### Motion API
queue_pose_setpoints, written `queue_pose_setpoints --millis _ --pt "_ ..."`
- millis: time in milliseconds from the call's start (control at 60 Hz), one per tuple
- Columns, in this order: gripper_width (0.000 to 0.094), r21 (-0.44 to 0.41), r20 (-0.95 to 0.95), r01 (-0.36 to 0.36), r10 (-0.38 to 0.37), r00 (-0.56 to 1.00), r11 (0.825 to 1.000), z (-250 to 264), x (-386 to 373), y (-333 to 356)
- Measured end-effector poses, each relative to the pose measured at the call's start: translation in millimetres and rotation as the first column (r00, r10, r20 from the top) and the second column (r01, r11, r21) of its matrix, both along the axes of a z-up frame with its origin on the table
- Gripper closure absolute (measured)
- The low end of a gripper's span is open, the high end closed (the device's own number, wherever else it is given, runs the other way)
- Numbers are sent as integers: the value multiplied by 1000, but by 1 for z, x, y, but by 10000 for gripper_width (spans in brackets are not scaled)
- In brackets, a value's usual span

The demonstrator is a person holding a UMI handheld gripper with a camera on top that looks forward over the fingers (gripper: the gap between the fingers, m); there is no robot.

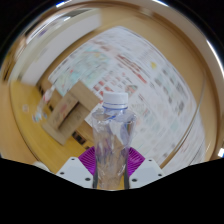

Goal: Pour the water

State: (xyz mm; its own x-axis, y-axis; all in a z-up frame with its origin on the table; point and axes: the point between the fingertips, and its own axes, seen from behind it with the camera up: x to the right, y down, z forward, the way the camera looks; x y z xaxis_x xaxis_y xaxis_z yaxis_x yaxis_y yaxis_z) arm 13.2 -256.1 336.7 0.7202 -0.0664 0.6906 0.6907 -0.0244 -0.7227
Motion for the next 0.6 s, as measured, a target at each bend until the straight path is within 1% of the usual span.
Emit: queue_pose_setpoints --millis 33,50,67,83,100,150,167,183,250,300,400,483,600 --pt "589 -9 -123 -19 18 992 1000 1 3 -1" --pt "590 -3 -175 -9 9 985 1000 -4 -8 1" --pt "589 -6 -230 -17 15 973 1000 -5 -6 2" --pt "589 -20 -284 -40 33 958 999 -2 6 0" --pt "591 -28 -332 -49 37 942 998 -5 8 1" --pt "591 -50 -455 -66 36 890 997 -16 20 5" --pt "589 -52 -484 -55 23 875 997 -27 14 9" --pt "590 -67 -511 -73 29 859 995 -29 27 9" --pt "589 -104 -565 -48 -19 825 993 -72 27 21" --pt "589 -140 -585 -60 -34 810 988 -102 41 29" --pt "590 -216 -616 -63 -86 783 974 -166 49 44" --pt "589 -265 -633 -82 -110 766 961 -210 52 53" --pt "590 -309 -656 -113 -126 744 944 -257 47 55"
